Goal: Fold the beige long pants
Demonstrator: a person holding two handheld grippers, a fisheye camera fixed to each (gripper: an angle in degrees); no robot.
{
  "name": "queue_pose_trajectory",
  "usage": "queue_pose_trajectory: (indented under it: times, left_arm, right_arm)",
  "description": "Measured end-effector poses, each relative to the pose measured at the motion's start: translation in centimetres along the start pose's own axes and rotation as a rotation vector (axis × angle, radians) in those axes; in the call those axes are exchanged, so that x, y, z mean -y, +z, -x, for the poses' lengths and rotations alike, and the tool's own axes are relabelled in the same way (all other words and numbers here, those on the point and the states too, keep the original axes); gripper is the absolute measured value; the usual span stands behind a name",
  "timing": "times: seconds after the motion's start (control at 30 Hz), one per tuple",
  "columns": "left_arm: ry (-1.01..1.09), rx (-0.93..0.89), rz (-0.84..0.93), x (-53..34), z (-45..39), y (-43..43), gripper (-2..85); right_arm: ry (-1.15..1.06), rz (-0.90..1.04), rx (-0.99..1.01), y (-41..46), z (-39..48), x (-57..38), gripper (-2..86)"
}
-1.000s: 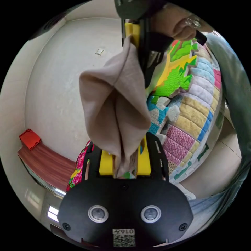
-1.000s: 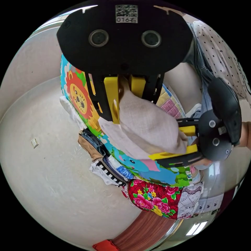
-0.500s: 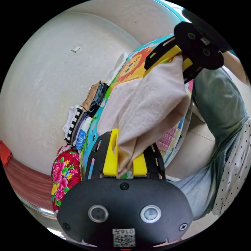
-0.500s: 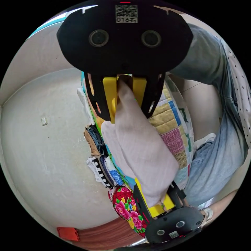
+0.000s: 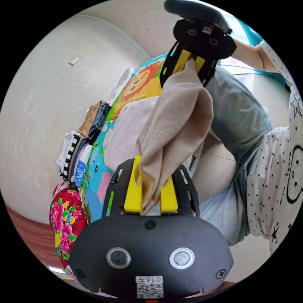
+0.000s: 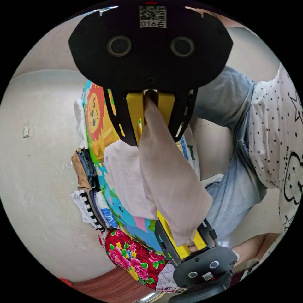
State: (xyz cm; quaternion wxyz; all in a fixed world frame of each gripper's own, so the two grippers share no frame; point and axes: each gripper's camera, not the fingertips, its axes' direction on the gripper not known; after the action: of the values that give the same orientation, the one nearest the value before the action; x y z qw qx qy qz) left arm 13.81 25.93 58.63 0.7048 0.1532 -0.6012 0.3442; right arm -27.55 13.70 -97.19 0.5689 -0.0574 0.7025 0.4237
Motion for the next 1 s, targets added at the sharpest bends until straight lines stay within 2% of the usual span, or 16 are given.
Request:
queue_pose_trajectory:
  times: [0.17, 0.43, 0.67, 0.9, 1.0]
  left_arm:
    - [0.067, -0.094, 0.002, 1.1, 2.0, 0.7, 7.6]
    - [0.087, -0.498, -0.029, 4.4, 10.4, 1.4, 7.6]
    - [0.158, -0.657, -0.034, 8.6, 17.0, 1.9, 7.2]
    - [0.103, -0.934, 0.012, 13.7, 28.5, 5.8, 6.9]
    - [0.097, -0.958, 0.051, 16.2, 34.2, 9.0, 6.5]
  right_arm:
    - [-0.052, 0.053, 0.140, 2.7, -4.5, 0.9, 4.9]
    - [-0.162, 0.066, 0.397, 5.5, -12.8, 1.3, 4.5]
    - [-0.216, 0.046, 0.536, 7.7, -21.3, 1.4, 3.7]
    - [-0.197, 0.003, 0.711, 11.5, -31.7, 1.5, 0.7]
    - [-0.227, 0.023, 0.790, 14.6, -36.0, 2.1, -0.1]
